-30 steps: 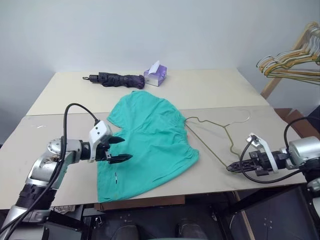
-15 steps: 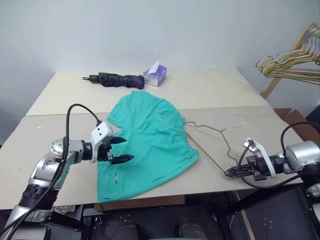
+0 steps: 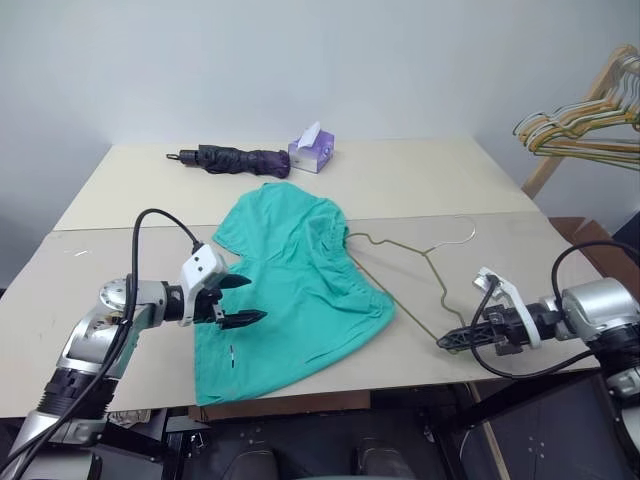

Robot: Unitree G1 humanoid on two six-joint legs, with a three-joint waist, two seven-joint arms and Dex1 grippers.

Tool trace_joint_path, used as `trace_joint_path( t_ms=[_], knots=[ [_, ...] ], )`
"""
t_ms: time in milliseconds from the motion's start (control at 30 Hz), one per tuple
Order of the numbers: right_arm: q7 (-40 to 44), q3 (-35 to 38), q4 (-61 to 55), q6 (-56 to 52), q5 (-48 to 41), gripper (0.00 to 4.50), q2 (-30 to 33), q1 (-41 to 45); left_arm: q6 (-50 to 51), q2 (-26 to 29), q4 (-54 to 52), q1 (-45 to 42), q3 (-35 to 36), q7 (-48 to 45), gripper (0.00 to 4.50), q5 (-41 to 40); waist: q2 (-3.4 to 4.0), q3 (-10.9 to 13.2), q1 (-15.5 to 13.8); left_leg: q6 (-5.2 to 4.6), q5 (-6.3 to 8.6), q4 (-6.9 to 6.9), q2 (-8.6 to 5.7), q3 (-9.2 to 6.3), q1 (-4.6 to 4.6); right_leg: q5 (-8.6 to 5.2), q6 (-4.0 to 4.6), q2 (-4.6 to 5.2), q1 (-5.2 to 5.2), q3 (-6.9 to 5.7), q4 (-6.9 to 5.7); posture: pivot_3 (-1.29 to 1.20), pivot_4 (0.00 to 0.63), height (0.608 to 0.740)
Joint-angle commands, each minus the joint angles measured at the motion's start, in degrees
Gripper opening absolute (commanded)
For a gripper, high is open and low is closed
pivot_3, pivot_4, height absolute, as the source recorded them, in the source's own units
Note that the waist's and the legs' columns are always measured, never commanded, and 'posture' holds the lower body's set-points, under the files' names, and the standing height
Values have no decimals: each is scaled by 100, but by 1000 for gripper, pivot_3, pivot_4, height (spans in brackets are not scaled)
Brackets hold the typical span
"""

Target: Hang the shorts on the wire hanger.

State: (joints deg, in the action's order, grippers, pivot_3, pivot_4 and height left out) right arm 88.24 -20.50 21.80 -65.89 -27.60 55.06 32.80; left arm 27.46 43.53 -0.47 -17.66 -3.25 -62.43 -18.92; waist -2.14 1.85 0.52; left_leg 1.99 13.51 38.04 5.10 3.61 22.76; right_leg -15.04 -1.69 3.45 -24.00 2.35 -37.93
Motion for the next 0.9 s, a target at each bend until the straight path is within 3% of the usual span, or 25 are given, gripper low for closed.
trace_joint_path(
  t_ms=[33,367,533,700,900],
  knots=[
    [171,-122,-31,238,197,0,93,209,-122,10,-135,-60,31,21,4465,43,0,0,1,0,0,0,0,0,0,0,0,0,0,0,0,47,0,740],
    [424,-664,888,368,505,0,-8,1032,-154,-72,-197,39,-32,108,4465,138,1,0,2,0,0,1,0,0,1,0,0,0,-1,0,-2,56,0,740],
    [426,-966,1313,355,-122,0,146,1586,-179,-65,-193,82,-50,156,4465,169,1,0,-1,0,0,1,-1,1,0,0,1,1,-2,1,-3,64,0,740],
    [426,-1841,878,430,-726,0,457,1706,-199,-75,-227,140,-82,176,4465,223,2,0,-30,0,0,1,0,1,2,0,1,1,-4,0,-3,71,0,740],
    [426,-2348,1465,689,7,0,10,1928,-175,-91,-284,175,-89,227,4465,244,4,-2,-61,0,0,3,0,2,-1,0,1,1,-4,1,-8,82,0,740]
  ],
)
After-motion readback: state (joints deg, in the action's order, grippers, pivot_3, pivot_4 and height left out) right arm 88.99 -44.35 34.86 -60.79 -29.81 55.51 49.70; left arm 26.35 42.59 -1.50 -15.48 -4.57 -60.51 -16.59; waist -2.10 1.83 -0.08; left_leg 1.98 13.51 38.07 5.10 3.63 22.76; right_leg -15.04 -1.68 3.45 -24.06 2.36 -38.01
